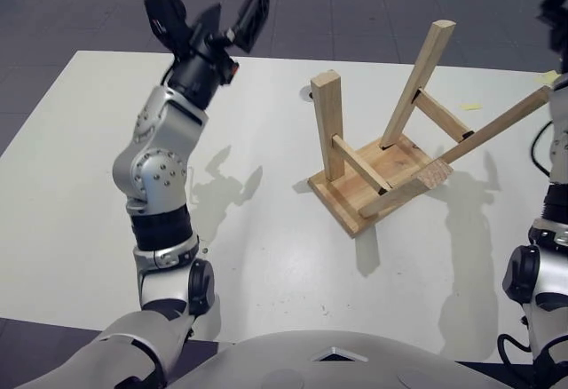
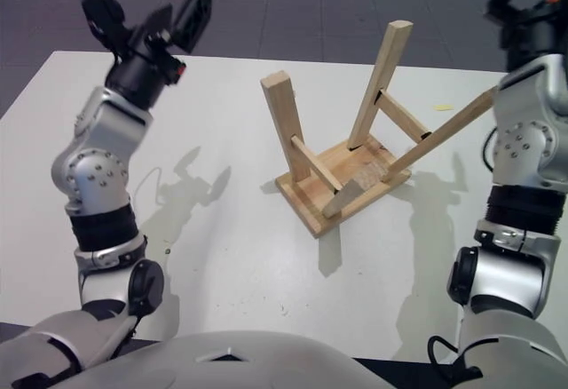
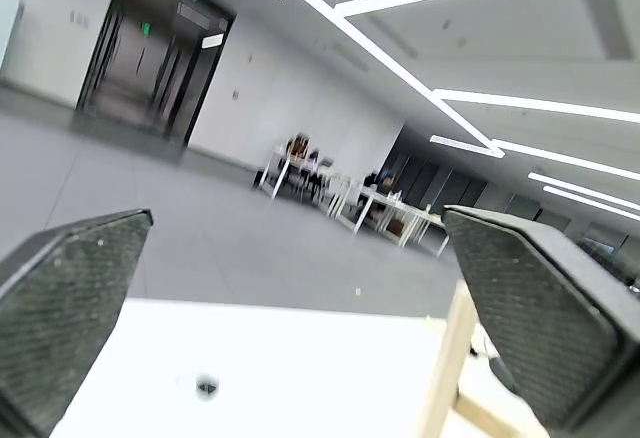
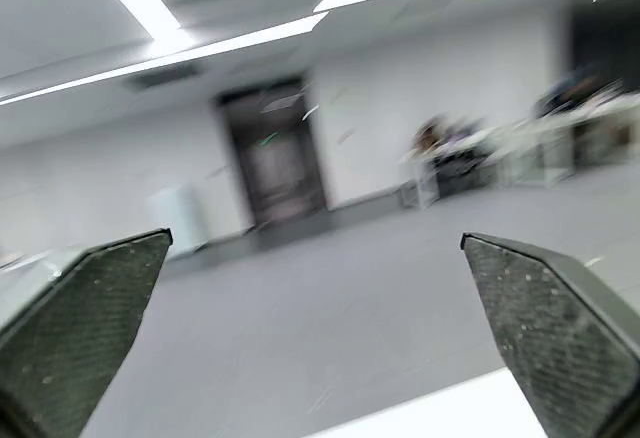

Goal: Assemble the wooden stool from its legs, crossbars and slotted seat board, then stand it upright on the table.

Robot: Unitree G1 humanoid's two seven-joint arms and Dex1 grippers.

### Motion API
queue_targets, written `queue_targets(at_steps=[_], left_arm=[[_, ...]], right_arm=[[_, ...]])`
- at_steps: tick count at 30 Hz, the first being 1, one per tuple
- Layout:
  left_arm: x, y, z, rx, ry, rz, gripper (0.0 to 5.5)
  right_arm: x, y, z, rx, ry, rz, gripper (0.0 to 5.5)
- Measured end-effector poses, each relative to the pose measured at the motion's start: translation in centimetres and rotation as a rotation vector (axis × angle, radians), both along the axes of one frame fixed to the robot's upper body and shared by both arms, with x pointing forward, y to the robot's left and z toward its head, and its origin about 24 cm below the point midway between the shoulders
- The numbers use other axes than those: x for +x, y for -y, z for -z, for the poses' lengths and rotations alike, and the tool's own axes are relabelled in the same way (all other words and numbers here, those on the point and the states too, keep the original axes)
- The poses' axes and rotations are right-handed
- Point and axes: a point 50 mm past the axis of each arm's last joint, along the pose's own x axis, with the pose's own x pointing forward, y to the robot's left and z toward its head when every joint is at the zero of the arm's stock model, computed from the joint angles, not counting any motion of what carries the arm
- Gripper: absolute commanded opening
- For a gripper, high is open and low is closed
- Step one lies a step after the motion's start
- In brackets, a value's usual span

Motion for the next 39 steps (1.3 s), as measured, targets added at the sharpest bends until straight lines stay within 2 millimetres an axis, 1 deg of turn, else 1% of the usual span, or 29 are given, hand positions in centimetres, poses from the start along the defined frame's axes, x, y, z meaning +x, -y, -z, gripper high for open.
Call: queue_targets(at_steps=[1, 3, 6, 8, 9, 11, 13, 15, 16, 19, 20, 21, 23, 25, 27, 29, 31, 32, 34, 35, 37, 39], left_arm=[[-0.3, 0.3, 0.4, -0.008, -0.013, 0.011, 5.39], [-0.7, 1.1, 0.8, -0.007, -0.023, 0.039, 5.39], [-1.0, 1.6, 0.9, 0.002, -0.024, 0.056, 5.39], [-1.0, 1.6, 1.0, 0.003, -0.027, 0.057, 5.39], [-1.0, 1.6, 1.0, 0.003, -0.026, 0.057, 5.39], [-1.1, 1.5, 0.9, 0.004, -0.022, 0.053, 5.39], [-1.0, 1.1, 0.8, 0.010, -0.017, 0.040, 5.39], [-0.7, 0.0, 0.8, 0.013, -0.019, 0.000, 5.39], [-0.5, -0.9, 0.8, 0.023, -0.022, -0.034, 5.39], [0.0, -4.0, 0.1, 0.040, -0.004, -0.144, 5.39], [0.1, -5.0, -0.1, 0.048, 0.006, -0.183, 5.39], [0.1, -5.6, -0.3, 0.054, 0.017, -0.208, 5.39], [0.2, -5.9, -0.3, 0.059, 0.014, -0.219, 5.39], [0.1, -5.8, -0.2, 0.065, 0.013, -0.213, 5.39], [-0.2, -5.5, 0.1, 0.077, 0.011, -0.202, 5.39], [-0.6, -5.4, 0.6, 0.086, 0.000, -0.198, 5.39], [-0.9, -5.4, 1.0, 0.093, -0.009, -0.197, 5.39], [-0.9, -5.4, 1.0, 0.096, -0.010, -0.199, 5.39], [-1.0, -5.7, 0.9, 0.105, -0.007, -0.211, 5.39], [-1.0, -6.2, 0.8, 0.130, -0.005, -0.235, 5.39], [-1.0, -7.6, 0.3, 0.180, 0.010, -0.305, 5.39], [-1.2, -9.4, -0.4, 0.234, 0.037, -0.370, 5.39]], right_arm=[[-0.1, 0.7, 0.0, 0.007, 0.008, 0.040, 5.40], [-0.3, 2.2, 0.6, 0.018, -0.007, 0.116, 5.40], [-0.1, 3.4, 2.0, -0.012, -0.089, 0.169, 5.40], [0.2, 3.5, 3.1, -0.041, -0.169, 0.152, 5.40], [0.3, 3.3, 3.6, -0.056, -0.209, 0.126, 5.40], [0.5, 2.4, 5.4, -0.084, -0.312, 0.048, 5.40], [0.7, 0.7, 6.9, -0.117, -0.399, -0.066, 5.40], [0.7, -1.3, 7.8, -0.158, -0.468, -0.196, 5.40], [0.7, -2.1, 8.0, -0.164, -0.492, -0.243, 5.40], [0.6, -4.2, 7.8, -0.172, -0.508, -0.329, 5.40], [0.5, -5.3, 7.8, -0.171, -0.512, -0.369, 5.40], [0.4, -6.2, 8.0, -0.167, -0.519, -0.406, 5.40], [-0.1, -8.1, 8.2, -0.164, -0.537, -0.471, 5.40], [-0.8, -9.8, 8.3, -0.184, -0.558, -0.519, 5.40], [-2.0, -10.9, 8.8, -0.195, -0.584, -0.555, 5.40], [-2.9, -11.6, 9.4, -0.214, -0.597, -0.588, 5.40], [-3.2, -11.9, 9.4, -0.194, -0.569, -0.612, 5.40], [-3.2, -11.8, 9.0, -0.153, -0.520, -0.616, 5.40], [-2.9, -11.5, 8.2, -0.082, -0.440, -0.617, 5.40], [-2.6, -11.2, 7.3, -0.036, -0.382, -0.620, 5.40], [-2.2, -10.1, 5.6, 0.045, -0.273, -0.613, 5.40], [-1.7, -7.9, 4.7, 0.094, -0.204, -0.557, 5.40]])
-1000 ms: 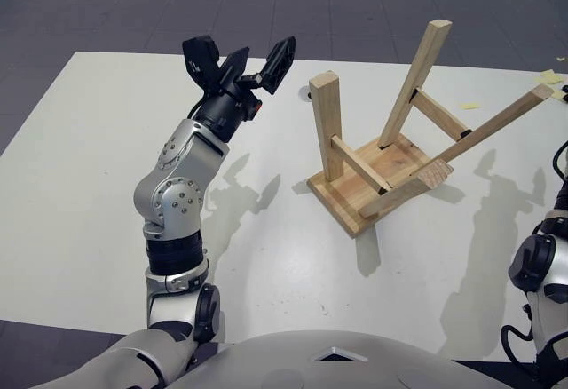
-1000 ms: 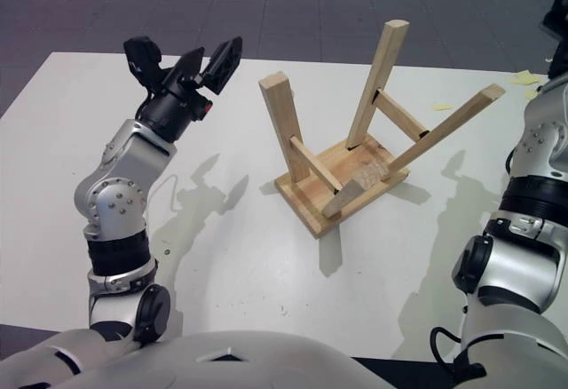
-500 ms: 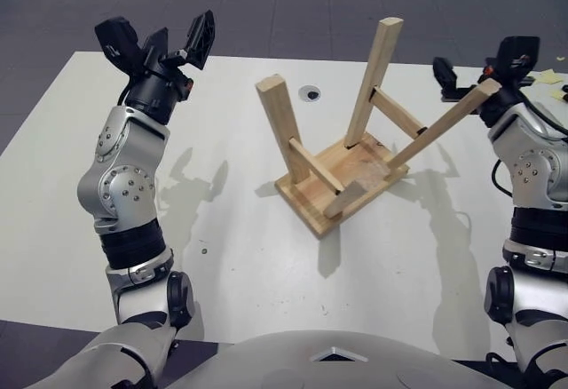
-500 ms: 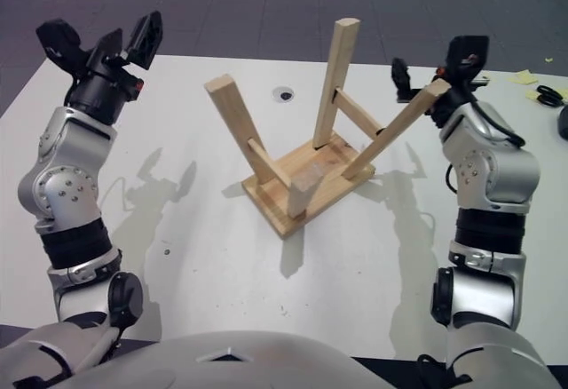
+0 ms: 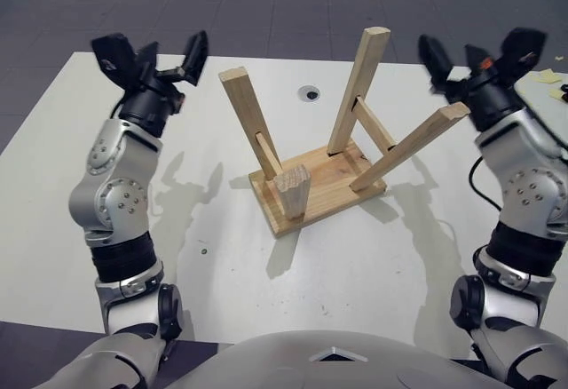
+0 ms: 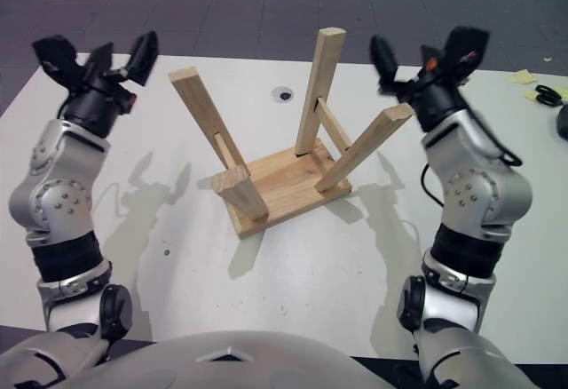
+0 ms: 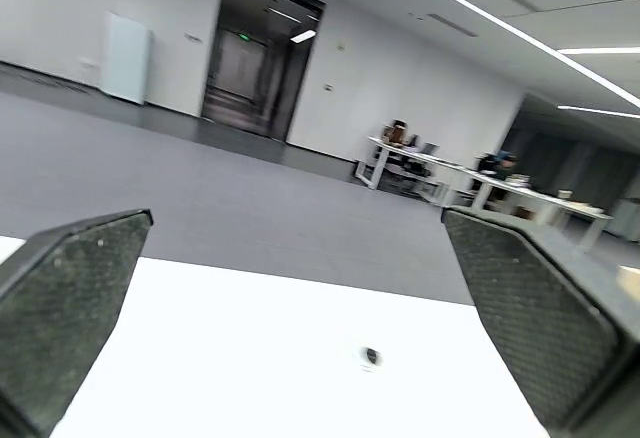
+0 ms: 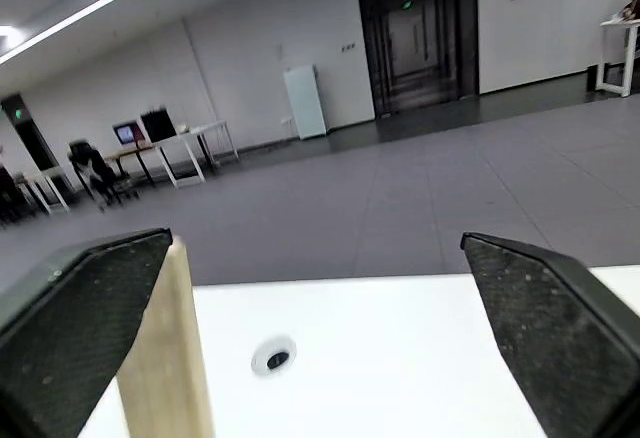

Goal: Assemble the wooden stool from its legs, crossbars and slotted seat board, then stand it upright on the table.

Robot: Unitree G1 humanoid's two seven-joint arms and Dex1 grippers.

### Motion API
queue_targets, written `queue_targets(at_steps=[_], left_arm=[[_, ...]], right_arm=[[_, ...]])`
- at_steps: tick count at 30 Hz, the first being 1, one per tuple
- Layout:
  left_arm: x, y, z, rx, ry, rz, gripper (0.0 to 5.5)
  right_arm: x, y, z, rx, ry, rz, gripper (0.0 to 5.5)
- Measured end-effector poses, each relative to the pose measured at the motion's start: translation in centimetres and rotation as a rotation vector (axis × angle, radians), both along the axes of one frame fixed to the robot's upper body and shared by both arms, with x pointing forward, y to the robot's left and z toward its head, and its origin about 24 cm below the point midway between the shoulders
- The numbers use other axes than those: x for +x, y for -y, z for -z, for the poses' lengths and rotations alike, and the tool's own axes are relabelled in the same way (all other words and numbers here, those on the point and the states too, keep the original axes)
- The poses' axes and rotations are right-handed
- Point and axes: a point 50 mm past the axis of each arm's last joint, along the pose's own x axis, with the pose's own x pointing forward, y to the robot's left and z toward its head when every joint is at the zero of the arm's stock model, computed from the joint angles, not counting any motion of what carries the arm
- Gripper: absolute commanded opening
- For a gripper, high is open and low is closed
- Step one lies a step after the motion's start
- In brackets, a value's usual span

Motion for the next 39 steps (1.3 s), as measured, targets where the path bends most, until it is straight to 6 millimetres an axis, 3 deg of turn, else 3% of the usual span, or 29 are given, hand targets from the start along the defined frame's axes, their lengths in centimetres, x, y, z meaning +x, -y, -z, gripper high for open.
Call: queue_targets(at_steps=[2, 4, 9, 13, 17, 23, 28, 31, 35, 39], left_arm=[[-0.9, -1.1, -0.5, 0.069, 0.008, 0.037, 5.39], [-2.8, -1.5, 0.4, 0.168, -0.049, 0.176, 5.39], [-7.9, -4.2, 3.8, 0.229, -0.351, 0.541, 5.39], [-10.2, -4.4, 4.1, 0.289, -0.547, 0.859, 5.39], [-9.8, -0.4, 5.1, 0.318, -0.572, 1.118, 5.39], [-8.6, 3.6, 6.2, 0.398, -0.525, 1.245, 5.39], [-7.5, 6.6, 5.5, 0.414, -0.380, 1.206, 5.39], [-7.0, 8.2, 5.4, 0.361, -0.314, 1.135, 5.39], [-6.3, 9.5, 5.3, 0.328, -0.260, 1.028, 5.39], [-4.4, 9.1, 6.1, 0.324, -0.261, 0.820, 5.39]], right_arm=[[0.2, 2.1, 0.2, -0.004, -0.008, 0.019, 5.40], [-0.1, 4.1, 0.9, -0.046, -0.024, -0.023, 5.40], [-3.4, 8.5, 4.0, -0.138, -0.147, -0.193, 5.40], [-6.8, 9.8, 6.1, -0.232, -0.325, -0.432, 5.40], [-8.1, 6.0, 8.3, -0.331, -0.457, -0.767, 5.40], [-8.2, 1.8, 11.2, -0.450, -0.473, -0.944, 5.40], [-6.4, 0.3, 12.1, -0.595, -0.332, -0.778, 5.40], [-5.9, -0.4, 13.1, -0.594, -0.296, -0.710, 5.40], [-7.1, -1.8, 13.8, -0.540, -0.299, -0.784, 5.40], [-8.6, -2.4, 14.4, -0.473, -0.346, -0.838, 5.40]])
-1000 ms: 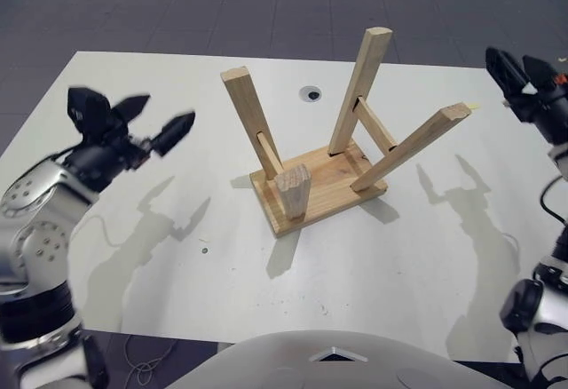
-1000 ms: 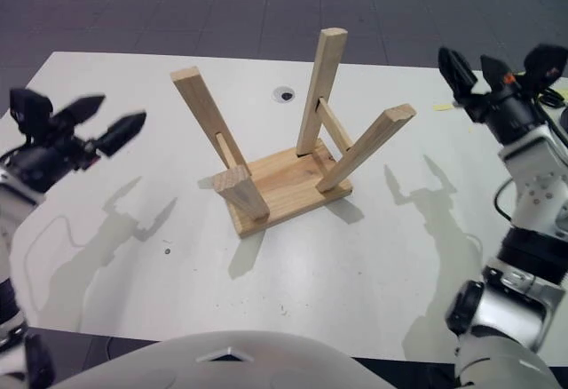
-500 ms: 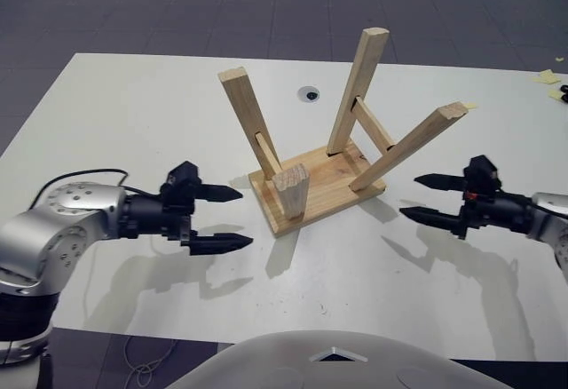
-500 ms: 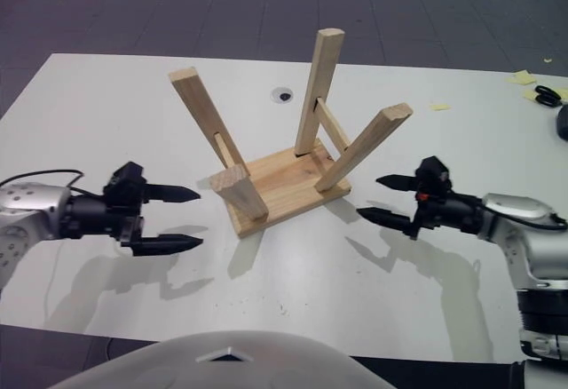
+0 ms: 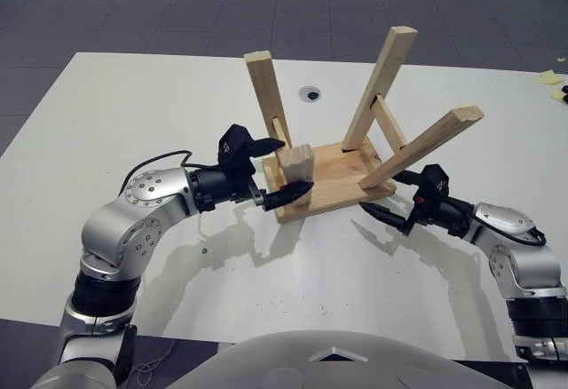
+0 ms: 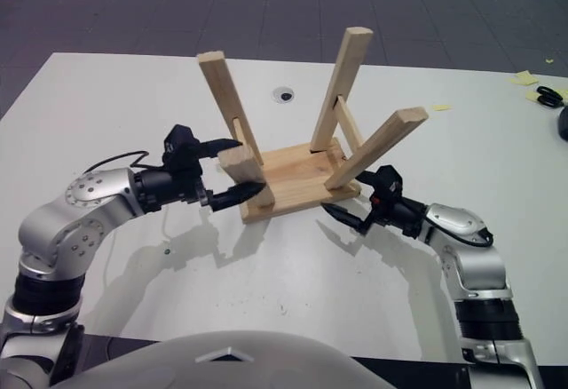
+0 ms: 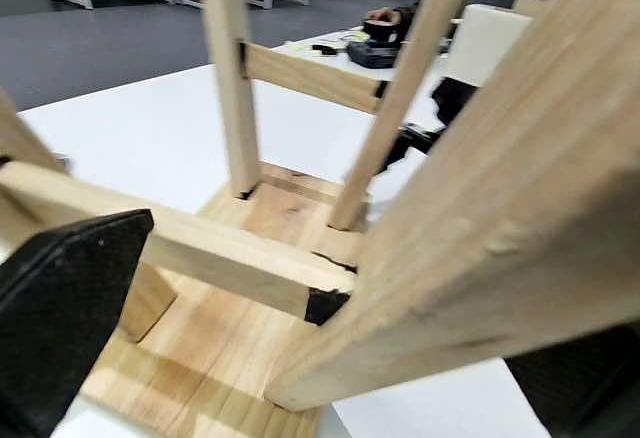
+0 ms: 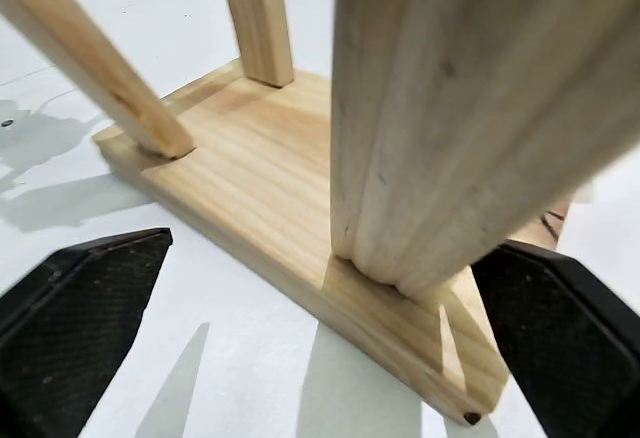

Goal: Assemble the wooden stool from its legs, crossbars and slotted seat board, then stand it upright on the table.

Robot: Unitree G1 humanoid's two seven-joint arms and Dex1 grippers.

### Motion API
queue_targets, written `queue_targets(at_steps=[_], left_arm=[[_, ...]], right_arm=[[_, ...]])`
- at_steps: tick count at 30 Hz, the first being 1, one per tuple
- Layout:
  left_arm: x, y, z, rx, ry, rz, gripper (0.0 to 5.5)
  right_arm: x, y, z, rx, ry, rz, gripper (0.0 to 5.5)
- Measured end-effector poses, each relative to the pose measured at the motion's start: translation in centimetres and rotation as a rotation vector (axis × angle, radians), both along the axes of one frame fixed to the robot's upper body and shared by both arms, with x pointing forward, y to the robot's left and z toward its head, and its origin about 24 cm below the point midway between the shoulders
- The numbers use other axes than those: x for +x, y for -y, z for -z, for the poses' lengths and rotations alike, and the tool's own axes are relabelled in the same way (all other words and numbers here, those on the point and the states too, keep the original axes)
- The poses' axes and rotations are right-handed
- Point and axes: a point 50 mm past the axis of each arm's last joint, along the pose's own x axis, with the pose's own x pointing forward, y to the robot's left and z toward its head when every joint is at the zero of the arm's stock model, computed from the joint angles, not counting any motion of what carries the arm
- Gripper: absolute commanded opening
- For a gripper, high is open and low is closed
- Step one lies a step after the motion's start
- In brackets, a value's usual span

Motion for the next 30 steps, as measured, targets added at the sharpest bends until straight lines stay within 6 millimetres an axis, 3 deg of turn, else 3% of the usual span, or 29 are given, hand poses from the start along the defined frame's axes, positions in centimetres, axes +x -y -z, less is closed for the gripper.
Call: queue_targets(at_steps=[3, 9, 14, 17, 20, 26, 30], left_arm=[[1.2, -0.5, 0.7, 0.017, 0.005, -0.138, 5.39], [0.9, -0.6, 1.1, 0.013, -0.005, -0.098, 5.39], [0.2, -1.9, 1.4, 0.007, -0.061, 0.067, 5.39], [2.4, -3.7, 1.0, 0.025, -0.058, 0.100, 5.39], [4.0, -3.9, 0.3, 0.093, 0.015, 0.183, 5.39], [4.8, -4.1, 2.7, 0.294, 0.032, 0.394, 5.39], [5.2, -4.3, 3.5, 0.339, 0.041, 0.459, 5.40]], right_arm=[[-0.6, -0.9, -0.2, 0.027, -0.025, -0.040, 5.40], [-0.3, -0.8, -0.3, -0.002, -0.005, -0.035, 5.40], [1.3, -0.1, -2.0, 0.015, 0.073, -0.049, 5.40], [2.2, 0.3, -2.7, 0.015, 0.107, -0.102, 5.40], [3.0, 0.5, -2.3, -0.028, 0.126, -0.155, 5.40], [5.2, 1.1, -1.0, -0.160, 0.188, -0.231, 5.40], [5.7, 0.0, -1.1, -0.131, 0.225, -0.261, 5.20]])
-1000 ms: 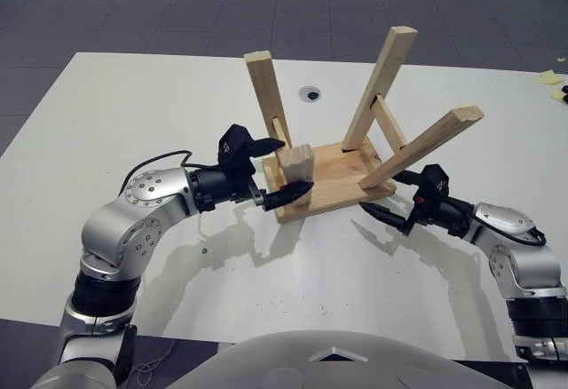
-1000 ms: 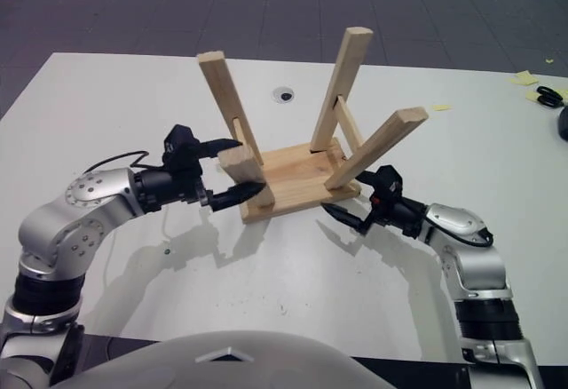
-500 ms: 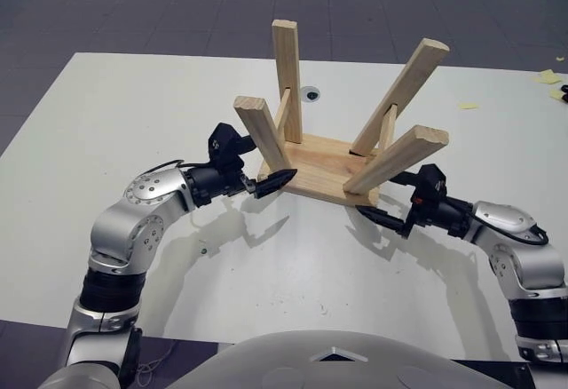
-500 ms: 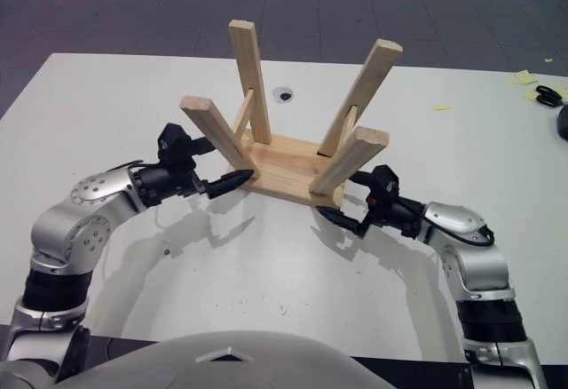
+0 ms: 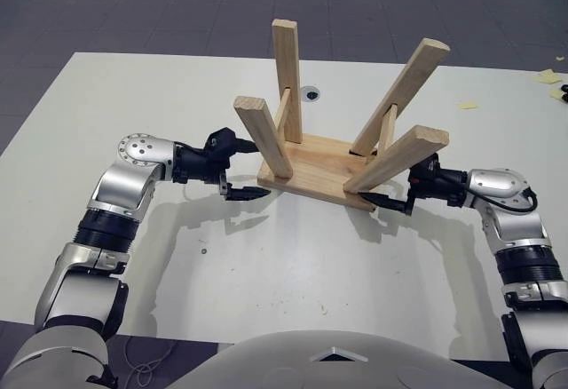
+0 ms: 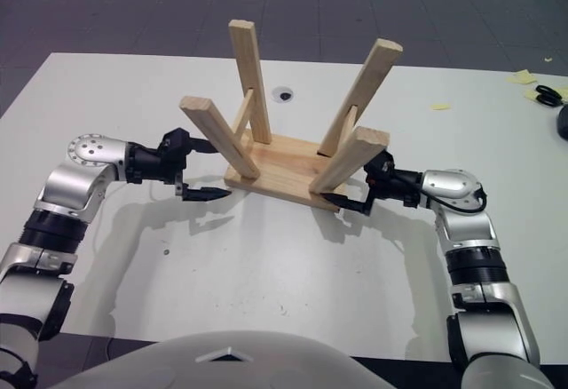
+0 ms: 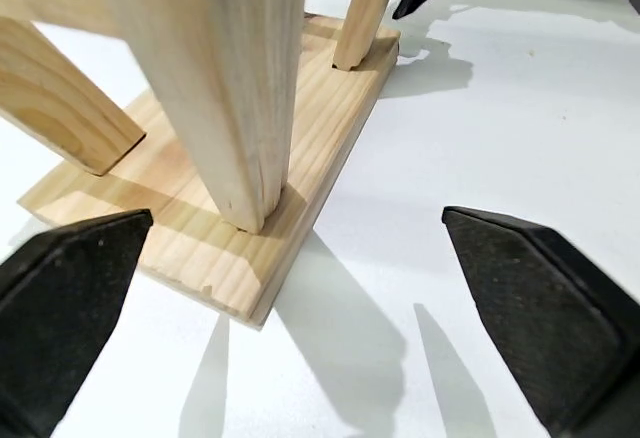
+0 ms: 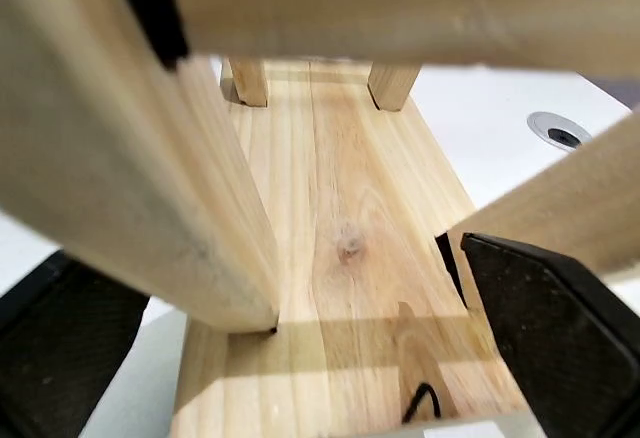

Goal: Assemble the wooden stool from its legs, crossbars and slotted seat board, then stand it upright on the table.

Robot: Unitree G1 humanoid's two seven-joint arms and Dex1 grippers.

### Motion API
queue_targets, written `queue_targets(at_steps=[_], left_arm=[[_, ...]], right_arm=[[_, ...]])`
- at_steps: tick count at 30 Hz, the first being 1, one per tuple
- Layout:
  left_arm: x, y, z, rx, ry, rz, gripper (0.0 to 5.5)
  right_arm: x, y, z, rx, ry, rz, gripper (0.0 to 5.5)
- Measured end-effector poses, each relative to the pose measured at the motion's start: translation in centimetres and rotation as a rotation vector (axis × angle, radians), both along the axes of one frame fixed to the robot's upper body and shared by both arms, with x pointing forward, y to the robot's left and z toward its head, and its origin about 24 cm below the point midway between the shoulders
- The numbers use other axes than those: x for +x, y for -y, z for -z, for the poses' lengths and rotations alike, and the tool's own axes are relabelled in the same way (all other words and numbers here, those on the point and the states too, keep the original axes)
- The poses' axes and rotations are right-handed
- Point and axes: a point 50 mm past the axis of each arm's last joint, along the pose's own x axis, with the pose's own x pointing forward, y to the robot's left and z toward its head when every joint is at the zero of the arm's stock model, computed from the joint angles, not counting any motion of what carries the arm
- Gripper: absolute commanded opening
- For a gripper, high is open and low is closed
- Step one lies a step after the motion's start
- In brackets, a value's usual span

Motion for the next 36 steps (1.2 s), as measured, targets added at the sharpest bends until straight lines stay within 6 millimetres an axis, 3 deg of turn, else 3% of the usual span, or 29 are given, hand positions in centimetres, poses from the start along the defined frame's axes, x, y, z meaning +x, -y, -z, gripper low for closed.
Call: queue_targets(at_steps=[4, 11, 26, 31, 36], left_arm=[[0.6, 1.3, 0.3, -0.041, 0.006, 0.024, 5.16], [0.7, 2.0, 0.6, -0.049, -0.015, 0.047, 3.98], [1.3, 2.1, -0.7, -0.099, -0.058, 0.006, 1.47], [0.9, 2.0, -0.9, -0.103, -0.086, -0.003, 1.41], [0.3, 1.6, -2.5, -0.174, -0.212, -0.023, 1.33]], right_arm=[[-0.2, -0.5, 0.4, 0.006, -0.013, -0.023, 4.70], [-0.6, -0.6, 1.0, -0.008, -0.044, -0.039, 3.57], [-1.0, -0.5, 1.4, -0.013, -0.069, -0.030, 1.17], [-1.0, -0.5, 1.1, 0.005, -0.131, -0.023, 1.15], [-1.5, -0.3, -0.8, 0.100, -0.306, -0.038, 1.15]])
